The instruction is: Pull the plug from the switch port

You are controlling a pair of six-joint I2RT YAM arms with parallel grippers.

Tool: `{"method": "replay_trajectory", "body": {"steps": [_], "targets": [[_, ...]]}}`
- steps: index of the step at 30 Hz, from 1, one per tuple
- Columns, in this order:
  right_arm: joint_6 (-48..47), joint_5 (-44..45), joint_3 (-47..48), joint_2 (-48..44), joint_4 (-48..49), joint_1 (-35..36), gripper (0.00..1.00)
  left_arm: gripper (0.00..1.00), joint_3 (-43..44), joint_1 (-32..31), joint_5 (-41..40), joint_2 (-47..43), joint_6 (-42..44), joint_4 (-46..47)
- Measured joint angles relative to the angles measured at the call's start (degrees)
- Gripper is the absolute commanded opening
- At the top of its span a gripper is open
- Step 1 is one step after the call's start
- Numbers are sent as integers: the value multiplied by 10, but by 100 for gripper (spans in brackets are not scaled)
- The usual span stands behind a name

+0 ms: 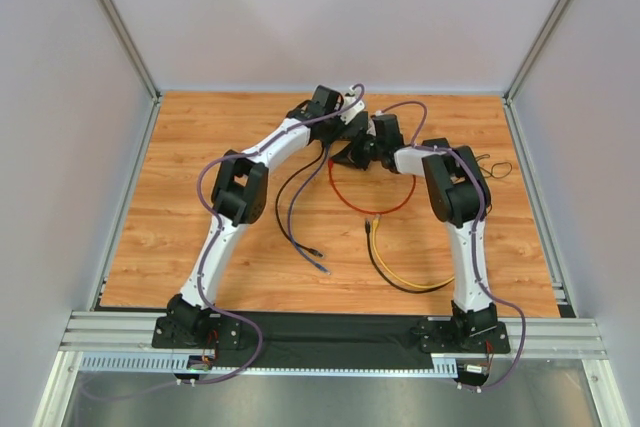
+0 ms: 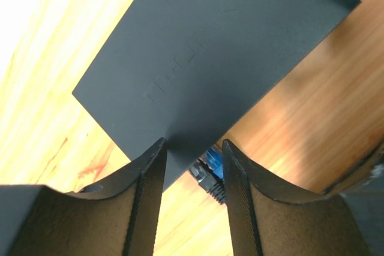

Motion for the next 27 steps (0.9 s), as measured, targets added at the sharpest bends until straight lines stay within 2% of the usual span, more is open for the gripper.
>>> {"method": "replay_trajectory", "body": {"steps": [8,13,21,27], "targets": [[-32,7,-37,-47,-22,-10,0,52,-97,2,34,-63,-11,28],[-55,10,-52,-110,-46,-14,0,53,-180,2,40,-140,-37,55],[-115,62,-120,-358,-149,-13,0,54,-314,9,34,-320,-87,176],[-175,130,-155,-567,-278,-9,0,54,-333,22,36,-348,-116,229]]}}
